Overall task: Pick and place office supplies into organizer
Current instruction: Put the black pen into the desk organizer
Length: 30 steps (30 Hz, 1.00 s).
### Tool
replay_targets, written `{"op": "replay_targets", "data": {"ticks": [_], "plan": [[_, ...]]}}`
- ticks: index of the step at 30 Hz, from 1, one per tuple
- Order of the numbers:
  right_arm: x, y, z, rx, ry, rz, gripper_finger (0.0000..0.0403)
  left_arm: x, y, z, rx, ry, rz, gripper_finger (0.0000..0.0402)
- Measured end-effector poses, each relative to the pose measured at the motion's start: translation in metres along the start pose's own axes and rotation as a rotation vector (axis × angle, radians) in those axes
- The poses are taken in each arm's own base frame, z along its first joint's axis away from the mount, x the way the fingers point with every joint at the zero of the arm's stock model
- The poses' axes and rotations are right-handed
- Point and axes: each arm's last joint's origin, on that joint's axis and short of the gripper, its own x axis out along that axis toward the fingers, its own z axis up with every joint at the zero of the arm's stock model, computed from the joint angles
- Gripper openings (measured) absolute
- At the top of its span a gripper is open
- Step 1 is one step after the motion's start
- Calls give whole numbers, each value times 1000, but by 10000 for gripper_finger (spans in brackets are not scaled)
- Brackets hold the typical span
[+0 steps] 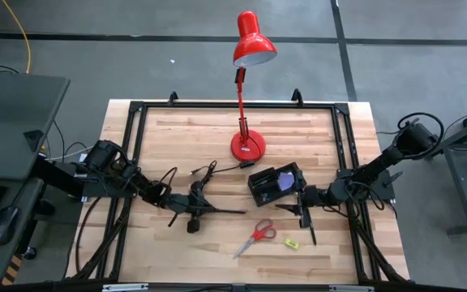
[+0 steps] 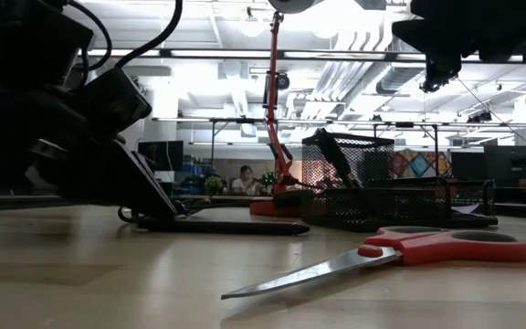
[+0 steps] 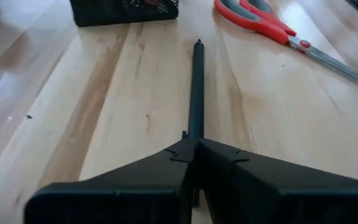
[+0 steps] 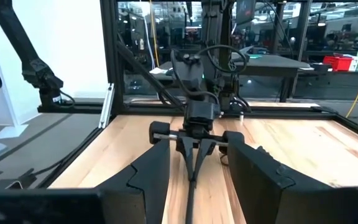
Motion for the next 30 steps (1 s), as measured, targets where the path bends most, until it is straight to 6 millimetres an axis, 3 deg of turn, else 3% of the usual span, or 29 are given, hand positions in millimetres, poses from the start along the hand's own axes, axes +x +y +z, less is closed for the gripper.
{"op": "replay_targets", "data": {"ticks": [14,17,20,24,30], "plan": [[1,3,-4,28,21,74,154,-3,-4,13,-15,-76,-58,171],[5,3,-10,83,46,-5,154,-4,-8,21,-13,-158,-112,190],[21,10,-20,131,96,-41,154,-6,-12,29,9,-225,-191,197],[56,29,-36,77,175,-35,154,-8,-15,35,35,-285,-248,191],[101,56,-53,26,187,76,154,-12,-16,41,47,-333,-276,182]]}}
